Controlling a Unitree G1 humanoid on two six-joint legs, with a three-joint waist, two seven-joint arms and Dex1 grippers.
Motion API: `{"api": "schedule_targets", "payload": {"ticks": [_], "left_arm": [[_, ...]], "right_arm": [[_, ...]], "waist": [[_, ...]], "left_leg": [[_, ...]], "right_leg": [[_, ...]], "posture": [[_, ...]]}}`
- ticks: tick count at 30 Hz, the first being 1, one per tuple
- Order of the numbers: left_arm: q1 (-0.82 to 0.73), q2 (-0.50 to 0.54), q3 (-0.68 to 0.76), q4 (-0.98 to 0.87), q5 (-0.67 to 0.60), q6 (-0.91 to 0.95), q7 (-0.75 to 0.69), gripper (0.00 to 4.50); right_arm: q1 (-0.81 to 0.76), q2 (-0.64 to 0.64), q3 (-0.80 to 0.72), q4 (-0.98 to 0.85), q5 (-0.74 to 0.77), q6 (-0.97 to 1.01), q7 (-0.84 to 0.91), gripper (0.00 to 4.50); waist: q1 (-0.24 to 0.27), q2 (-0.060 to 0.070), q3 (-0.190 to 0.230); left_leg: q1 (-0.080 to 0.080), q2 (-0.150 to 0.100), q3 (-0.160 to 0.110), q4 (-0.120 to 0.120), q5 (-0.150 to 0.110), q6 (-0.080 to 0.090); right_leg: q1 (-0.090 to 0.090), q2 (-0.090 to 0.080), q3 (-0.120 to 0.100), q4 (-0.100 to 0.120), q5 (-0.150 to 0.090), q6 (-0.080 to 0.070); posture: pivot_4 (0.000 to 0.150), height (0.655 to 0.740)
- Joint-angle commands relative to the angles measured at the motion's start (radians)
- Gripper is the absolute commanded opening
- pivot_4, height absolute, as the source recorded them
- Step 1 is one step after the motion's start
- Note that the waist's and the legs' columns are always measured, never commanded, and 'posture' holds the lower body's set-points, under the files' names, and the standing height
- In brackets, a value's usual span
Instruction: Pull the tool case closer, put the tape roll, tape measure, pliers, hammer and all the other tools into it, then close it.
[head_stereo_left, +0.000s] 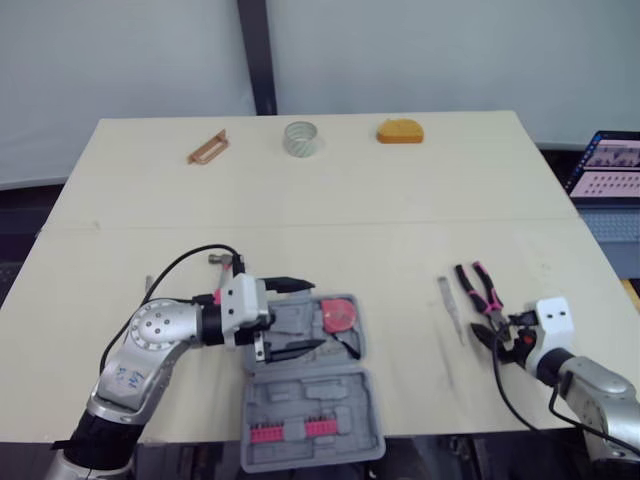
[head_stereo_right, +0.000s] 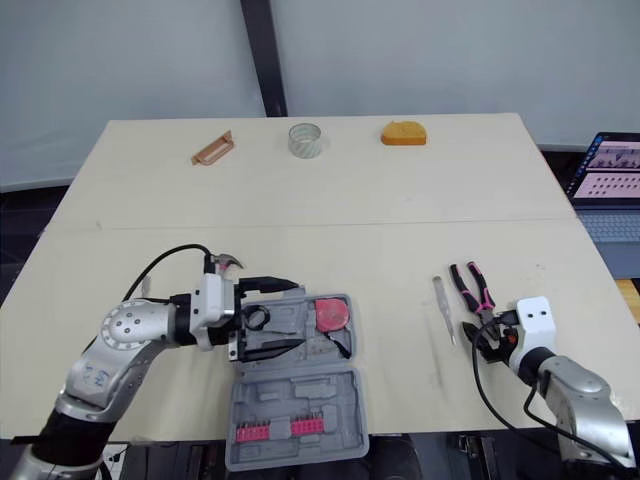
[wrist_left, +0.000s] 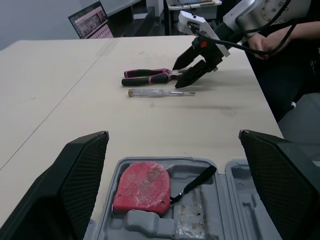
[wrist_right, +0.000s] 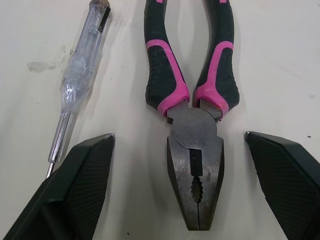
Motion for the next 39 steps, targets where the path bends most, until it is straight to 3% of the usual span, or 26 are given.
{"api": "schedule_targets", "payload": {"ticks": [1, 3, 6, 11, 20, 25, 30, 34, 39], "left_arm": [[-0.009, -0.008, -0.004, -0.014, -0.003, -0.005, 0.005, 4.5], [-0.01, -0.009, -0.004, -0.015, -0.002, -0.004, 0.007, 4.5], [-0.012, -0.01, -0.006, -0.016, 0.0, -0.003, 0.01, 4.5], [-0.016, -0.01, -0.007, -0.017, 0.001, 0.001, 0.016, 4.5], [-0.011, -0.01, -0.01, -0.015, 0.004, 0.005, 0.023, 4.5], [0.019, 0.009, 0.031, -0.028, -0.007, 0.025, 0.043, 4.5], [0.15, 0.078, 0.156, -0.071, -0.02, 0.037, 0.055, 4.5], [0.367, 0.122, 0.292, -0.109, -0.003, -0.001, 0.056, 4.5], [0.6, 0.104, 0.423, -0.161, -0.008, -0.046, 0.061, 4.5]], "right_arm": [[0.003, 0.007, -0.017, -0.019, -0.001, -0.007, -0.023, 4.42], [0.004, 0.01, -0.016, -0.014, -0.005, -0.012, -0.03, 4.42], [0.003, 0.015, -0.018, -0.002, -0.019, -0.021, -0.051, 3.59], [0.005, 0.017, -0.014, -0.004, -0.025, -0.021, -0.052, 0.95], [0.002, 0.01, -0.02, 0.0, -0.031, -0.059, -0.038, 0.95], [0.009, -0.061, -0.022, -0.095, 0.009, -0.061, 0.069, 0.95], [-0.027, -0.228, 0.052, -0.287, 0.09, 0.031, 0.273, 0.95], [-0.169, -0.333, 0.209, -0.444, 0.142, 0.164, 0.377, 0.95], [-0.373, -0.337, 0.453, -0.506, 0.1, 0.24, 0.434, 0.95]], "waist": [[0.0, 0.0, 0.0], [0.0, 0.0, 0.0], [0.0, 0.0, 0.0], [0.001, 0.0, 0.0], [0.0, 0.0, 0.0], [0.0, 0.002, 0.001], [-0.014, 0.006, 0.004], [-0.023, 0.006, 0.005], [-0.01, 0.001, 0.008]], "left_leg": [[0.0, 0.0, 0.0, 0.0, 0.0, 0.0], [0.0, 0.0, 0.0, 0.0, 0.0, 0.0], [0.0, 0.0, 0.0, 0.0, 0.0, 0.0], [0.0, 0.0, 0.0, 0.0, 0.0, 0.0], [0.0, 0.0, 0.0, 0.0, 0.0, 0.0], [0.0, 0.0, 0.0, 0.0, 0.0, 0.0], [0.0, 0.001, 0.0, -0.001, 0.0, 0.0], [0.001, 0.002, 0.001, -0.004, 0.0, 0.0], [-0.001, 0.001, -0.001, -0.002, 0.0, 0.001]], "right_leg": [[0.0, 0.0, 0.0, 0.0, 0.0, 0.0], [0.0, 0.0, 0.0, 0.0, 0.0, 0.0], [0.0, 0.0, 0.0, 0.0, 0.0, 0.0], [0.0, 0.0, 0.0, 0.0, 0.0, 0.0], [0.0, 0.0, 0.0, 0.0, 0.0, 0.0], [0.0, 0.0, 0.0, 0.0, 0.0, 0.0], [-0.001, 0.0, 0.001, 0.0, 0.0, 0.0], [-0.001, 0.001, 0.001, -0.002, 0.0, 0.0], [0.0, 0.0, -0.001, -0.006, 0.0, 0.0]], "posture": [[0.15, 0.74], [0.15, 0.74], [0.15, 0.74], [0.15, 0.74], [0.15, 0.74], [0.15, 0.74], [0.15, 0.74], [0.15, 0.74], [0.15, 0.74]]}}
